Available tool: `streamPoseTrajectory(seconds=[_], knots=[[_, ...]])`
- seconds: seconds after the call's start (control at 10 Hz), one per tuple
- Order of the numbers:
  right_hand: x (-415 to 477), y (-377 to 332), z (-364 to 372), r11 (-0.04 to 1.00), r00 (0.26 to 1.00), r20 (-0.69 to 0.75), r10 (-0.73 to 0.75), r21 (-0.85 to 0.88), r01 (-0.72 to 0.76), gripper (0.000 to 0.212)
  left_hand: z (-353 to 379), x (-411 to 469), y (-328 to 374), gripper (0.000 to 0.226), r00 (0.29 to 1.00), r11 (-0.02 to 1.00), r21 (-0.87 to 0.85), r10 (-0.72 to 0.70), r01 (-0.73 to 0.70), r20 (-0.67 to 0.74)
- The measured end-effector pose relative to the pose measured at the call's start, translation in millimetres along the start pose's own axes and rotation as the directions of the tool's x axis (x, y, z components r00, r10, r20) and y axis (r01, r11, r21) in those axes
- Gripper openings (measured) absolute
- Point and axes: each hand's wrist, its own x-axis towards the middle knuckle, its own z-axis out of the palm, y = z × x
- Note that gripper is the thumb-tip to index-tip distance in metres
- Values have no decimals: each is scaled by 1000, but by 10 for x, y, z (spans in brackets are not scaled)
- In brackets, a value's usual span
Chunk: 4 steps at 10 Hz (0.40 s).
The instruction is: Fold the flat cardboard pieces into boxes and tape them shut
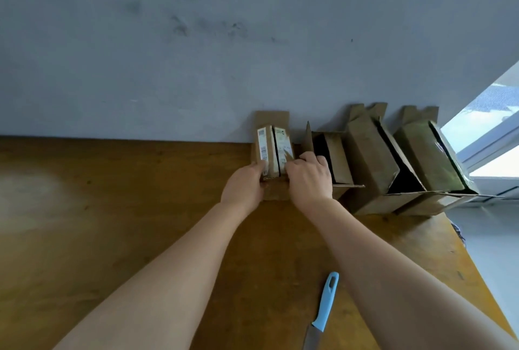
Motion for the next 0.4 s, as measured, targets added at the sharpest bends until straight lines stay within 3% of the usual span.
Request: streamPoseTrajectory(seconds=[0.2,0.4], knots=[[78,97,-13,999,1000,28,-10,-33,11,22,10,151,29,74,987,993,106,-64,49,150],[-22,120,-27,1000,998,59,-7,23,6,37,-86,33,103,84,981,981,190,-84,50,174]])
